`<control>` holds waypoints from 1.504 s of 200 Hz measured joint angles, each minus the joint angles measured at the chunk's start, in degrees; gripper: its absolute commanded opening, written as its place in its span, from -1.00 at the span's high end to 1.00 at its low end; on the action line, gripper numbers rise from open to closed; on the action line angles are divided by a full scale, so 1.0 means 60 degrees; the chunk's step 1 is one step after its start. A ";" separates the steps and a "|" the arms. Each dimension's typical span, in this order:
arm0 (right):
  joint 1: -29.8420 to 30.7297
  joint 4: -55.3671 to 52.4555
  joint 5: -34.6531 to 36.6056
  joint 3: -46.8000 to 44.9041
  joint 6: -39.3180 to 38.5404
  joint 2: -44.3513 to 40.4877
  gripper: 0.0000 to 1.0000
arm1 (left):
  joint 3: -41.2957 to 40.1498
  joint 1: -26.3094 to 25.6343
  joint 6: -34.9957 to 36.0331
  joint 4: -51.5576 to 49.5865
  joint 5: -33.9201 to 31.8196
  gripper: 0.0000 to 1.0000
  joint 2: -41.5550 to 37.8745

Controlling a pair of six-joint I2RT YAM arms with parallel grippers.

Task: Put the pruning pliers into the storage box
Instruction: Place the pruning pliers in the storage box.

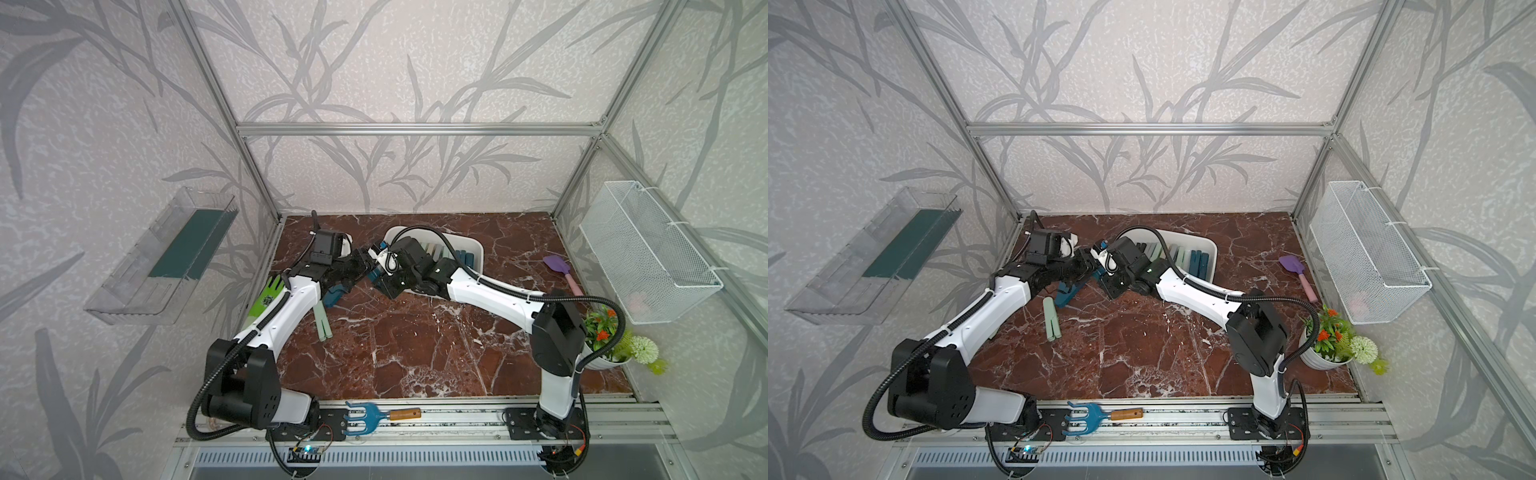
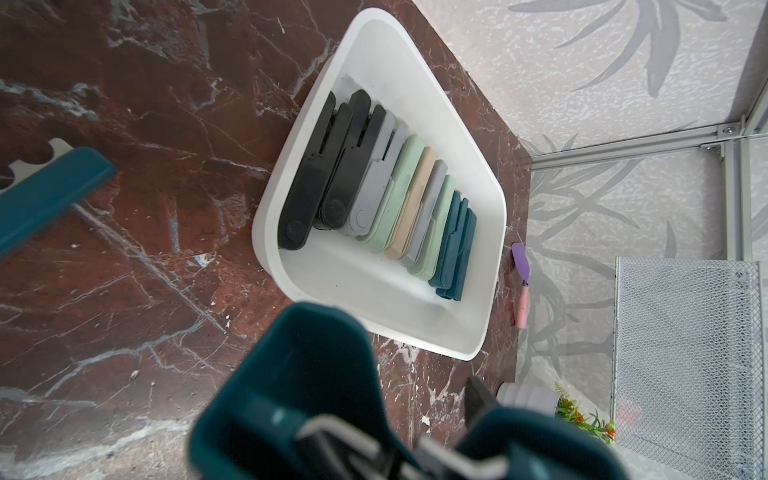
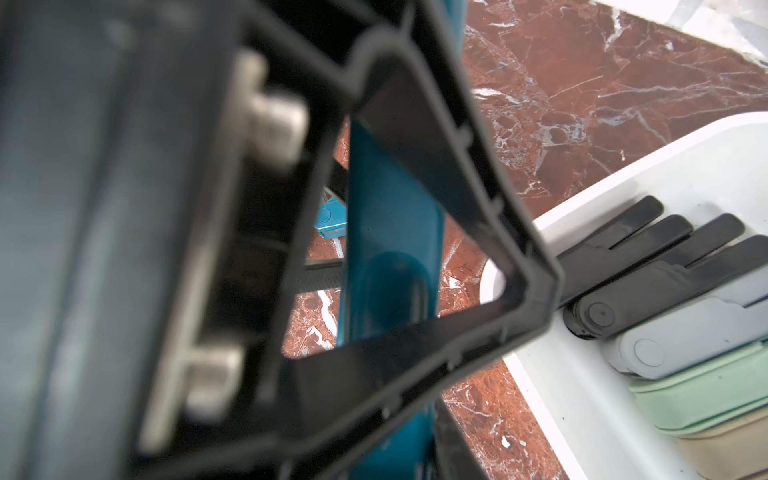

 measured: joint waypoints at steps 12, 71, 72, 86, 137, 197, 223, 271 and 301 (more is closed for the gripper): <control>-0.0004 0.0000 -0.0004 0.0000 -0.0004 0.0000 0.85 | 0.0000 0.0004 0.0069 -0.0025 -0.0036 -0.26 0.0000; -0.0015 0.0113 -0.0015 -0.0026 0.0117 0.0000 0.85 | 0.0000 0.0025 -0.0142 0.0109 -0.0080 0.45 0.0000; -0.0018 0.0117 -0.0015 -0.0029 0.0124 0.0000 0.85 | 0.0000 0.0025 -0.0131 0.0109 -0.0076 0.46 0.0000; -0.0066 0.0146 -0.0025 -0.0062 0.0182 0.0000 0.86 | 0.0000 0.0025 -0.0127 0.0175 -0.0080 0.54 -0.0007; -0.0102 0.0299 -0.0076 -0.0138 0.0146 0.0000 0.86 | 0.0000 0.0066 -0.0044 0.0124 -0.0138 -0.14 -0.0015; -0.0328 0.0237 0.0084 -0.0175 0.0168 -0.0004 0.92 | 0.0000 0.0488 0.0197 -0.0240 -0.0484 -0.27 -0.0397; -0.0583 0.0084 0.0168 -0.0229 0.0346 -0.0011 0.94 | 0.0000 0.0980 0.0299 -0.0368 -0.0561 -0.28 -0.0652; -0.1286 -0.0430 0.0619 -0.0284 0.0627 -0.0015 1.00 | -0.0004 0.1734 0.0448 -0.0572 -0.0637 -0.28 -0.1045; -0.2025 -0.0845 0.1126 -0.0441 0.1096 -0.0124 1.00 | -0.0098 0.1829 0.0572 -0.0583 -0.0714 -0.28 -0.1111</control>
